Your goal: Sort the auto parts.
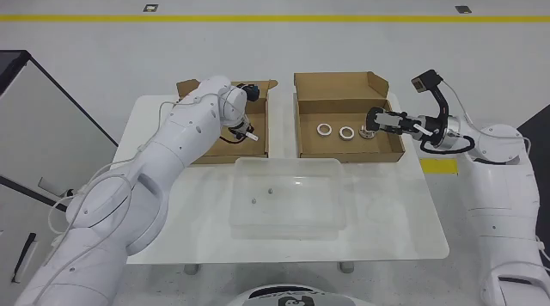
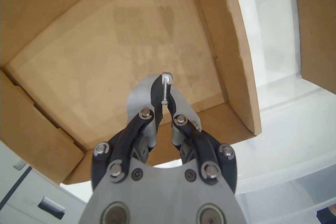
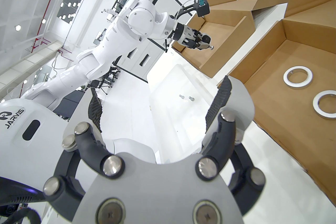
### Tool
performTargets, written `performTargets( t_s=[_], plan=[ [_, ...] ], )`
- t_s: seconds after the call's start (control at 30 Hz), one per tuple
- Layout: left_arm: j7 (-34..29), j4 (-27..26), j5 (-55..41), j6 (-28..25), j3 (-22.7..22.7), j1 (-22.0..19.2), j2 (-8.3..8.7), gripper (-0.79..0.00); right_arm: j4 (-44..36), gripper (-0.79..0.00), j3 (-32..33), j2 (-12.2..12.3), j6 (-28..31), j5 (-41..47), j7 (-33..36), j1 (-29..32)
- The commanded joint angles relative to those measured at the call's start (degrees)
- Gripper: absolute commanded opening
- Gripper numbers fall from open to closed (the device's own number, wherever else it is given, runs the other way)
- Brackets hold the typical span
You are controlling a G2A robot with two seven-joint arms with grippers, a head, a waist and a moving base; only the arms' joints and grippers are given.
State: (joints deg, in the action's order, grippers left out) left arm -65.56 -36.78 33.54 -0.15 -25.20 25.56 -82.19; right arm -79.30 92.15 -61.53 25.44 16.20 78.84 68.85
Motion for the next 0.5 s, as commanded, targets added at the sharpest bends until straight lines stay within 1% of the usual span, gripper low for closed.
performTargets(
  t_s=[0.0, 0.3, 0.33, 0.37, 0.4, 0.43, 0.47],
  plan=[
    [0.12, 1.32, 0.17, 0.14, 0.31, -0.13, -0.70, -0.785, 0.00, 0.000, 0.00, 0.00, 0.00, 0.00, 0.00, 0.00],
    [0.69, 6.96, 0.13, -0.66, 1.08, -0.75, -3.66, -0.785, 0.00, 0.000, 0.00, 0.00, 0.00, 0.00, 0.00, 0.00],
    [0.76, 7.55, 0.07, -0.80, 1.08, -0.84, -3.94, -0.631, 0.00, 0.000, 0.00, 0.00, 0.00, 0.00, 0.00, 0.00],
    [0.81, 8.08, 0.01, -1.06, 1.08, -0.93, -4.21, -0.499, 0.00, 0.000, 0.00, 0.00, 0.00, 0.00, 0.00, 0.00],
    [0.86, 8.62, -0.18, -1.30, 1.02, -1.02, -4.46, -0.425, 0.00, 0.000, 0.00, 0.00, 0.00, 0.00, 0.00, 0.00],
    [0.93, 9.11, -0.31, -1.69, 0.96, -1.11, -4.69, -0.308, 0.00, 0.000, 0.00, 0.00, 0.00, 0.00, 0.00, 0.00],
    [1.01, 9.66, -0.32, -2.00, 0.94, -1.24, -4.91, -0.151, 0.00, 0.000, 0.00, 0.00, 0.00, 0.00, 0.00, 0.00]
  ],
)
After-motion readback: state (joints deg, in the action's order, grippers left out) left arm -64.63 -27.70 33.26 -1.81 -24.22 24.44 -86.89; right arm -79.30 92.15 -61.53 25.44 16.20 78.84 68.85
